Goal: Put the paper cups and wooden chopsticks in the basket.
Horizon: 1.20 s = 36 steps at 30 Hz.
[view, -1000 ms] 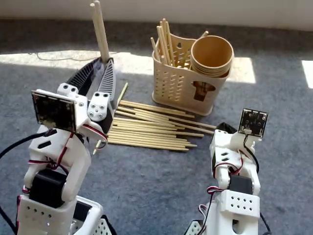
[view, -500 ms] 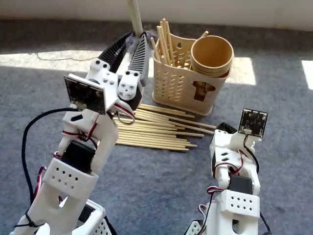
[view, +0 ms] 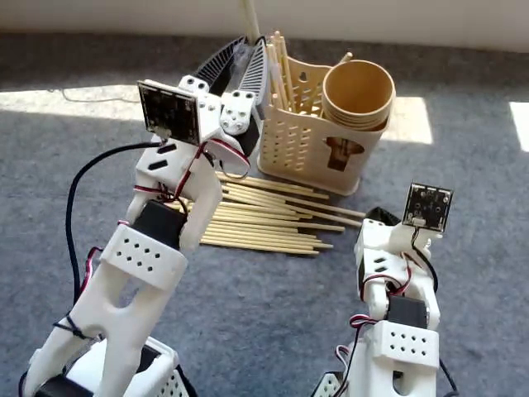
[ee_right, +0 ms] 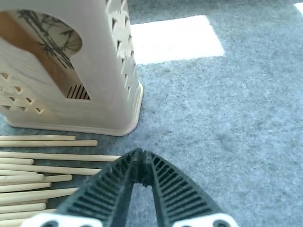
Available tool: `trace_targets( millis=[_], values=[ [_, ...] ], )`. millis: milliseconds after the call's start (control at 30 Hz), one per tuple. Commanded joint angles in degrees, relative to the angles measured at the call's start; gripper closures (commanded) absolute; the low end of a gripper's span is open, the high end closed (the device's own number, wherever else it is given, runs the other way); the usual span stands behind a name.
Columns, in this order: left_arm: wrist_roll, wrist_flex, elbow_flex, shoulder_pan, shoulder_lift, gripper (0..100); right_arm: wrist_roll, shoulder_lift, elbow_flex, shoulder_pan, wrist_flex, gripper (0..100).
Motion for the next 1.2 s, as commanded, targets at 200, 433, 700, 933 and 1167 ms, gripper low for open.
trace_targets(
  millis=[200, 433, 700, 933, 1167],
  values=[
    [1.0, -1.7, -4.6, 0.6, 3.6, 100, -0.2, -1.5, -0.7, 0.4, -1.6, 98.8],
    [1.1, -1.8, -8.5, -2.7, 6.7, 100, -0.1, -1.5, -0.7, 0.4, -1.6, 98.8],
    [1.2, -1.4, -14.7, -3.5, 15.8, 100, -0.1, -1.5, -0.7, 0.6, -1.6, 98.8],
    [1.1, -1.3, -14.1, -3.1, 18.4, 100, -0.1, -1.5, -0.7, 0.6, -1.6, 98.8],
    [1.1, -1.7, -7.5, -3.6, 18.1, 100, -0.1, -1.5, -0.7, 0.6, -1.6, 98.8]
  ],
)
